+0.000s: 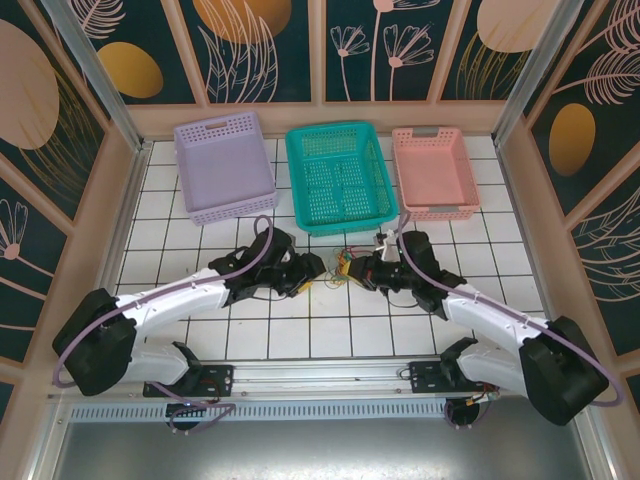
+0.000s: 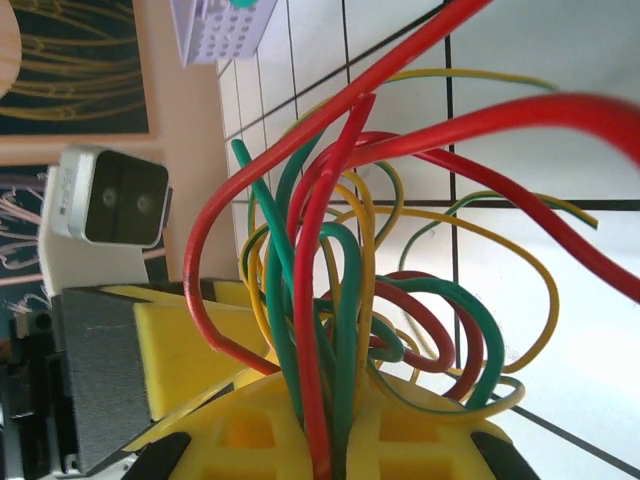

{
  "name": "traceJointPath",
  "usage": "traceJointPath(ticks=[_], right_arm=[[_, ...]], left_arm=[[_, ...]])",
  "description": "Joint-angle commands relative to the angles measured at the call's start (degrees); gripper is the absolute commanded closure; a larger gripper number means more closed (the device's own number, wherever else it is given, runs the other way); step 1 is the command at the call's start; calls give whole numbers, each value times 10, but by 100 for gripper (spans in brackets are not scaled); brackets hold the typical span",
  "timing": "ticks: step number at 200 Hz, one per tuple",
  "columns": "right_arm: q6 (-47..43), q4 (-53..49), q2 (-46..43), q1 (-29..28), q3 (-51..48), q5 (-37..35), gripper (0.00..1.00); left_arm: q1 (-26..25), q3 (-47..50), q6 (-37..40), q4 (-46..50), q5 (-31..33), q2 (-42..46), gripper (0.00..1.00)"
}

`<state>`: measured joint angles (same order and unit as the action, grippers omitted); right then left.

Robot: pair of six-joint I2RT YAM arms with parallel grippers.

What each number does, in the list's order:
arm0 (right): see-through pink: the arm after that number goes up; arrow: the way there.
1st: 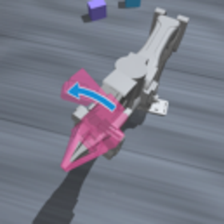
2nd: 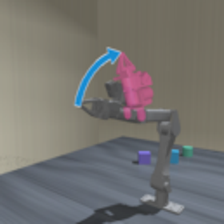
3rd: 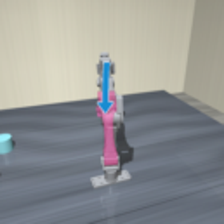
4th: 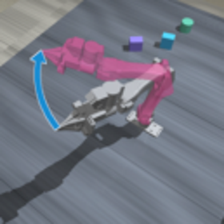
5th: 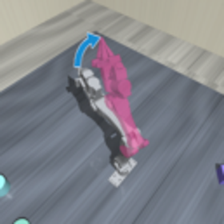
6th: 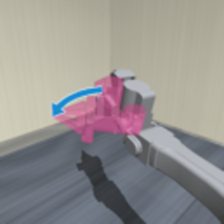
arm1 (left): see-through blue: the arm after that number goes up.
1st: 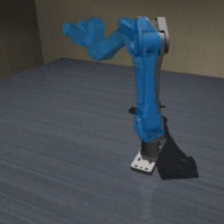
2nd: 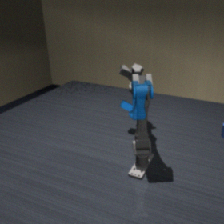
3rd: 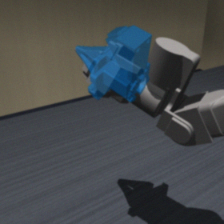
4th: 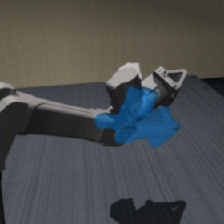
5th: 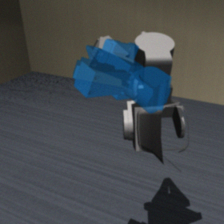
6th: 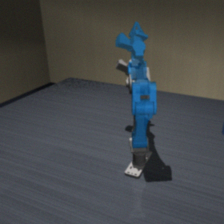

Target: Untangle the cables

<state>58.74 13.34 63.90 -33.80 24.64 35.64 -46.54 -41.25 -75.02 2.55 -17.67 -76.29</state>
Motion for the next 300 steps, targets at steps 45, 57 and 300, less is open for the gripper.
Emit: traceJointPath(ticks=[45, 57, 300], right_arm=[[-5, 56, 26, 3, 30, 69, 100], [17, 85, 27, 3, 24, 75, 100], [37, -138, -42, 62, 37, 53, 67]], left_arm=[[3, -3, -25, -112, -55, -33, 46], [2, -4, -33, -123, -66, -48, 48], [16, 34, 89, -101, 7, 27, 100]])
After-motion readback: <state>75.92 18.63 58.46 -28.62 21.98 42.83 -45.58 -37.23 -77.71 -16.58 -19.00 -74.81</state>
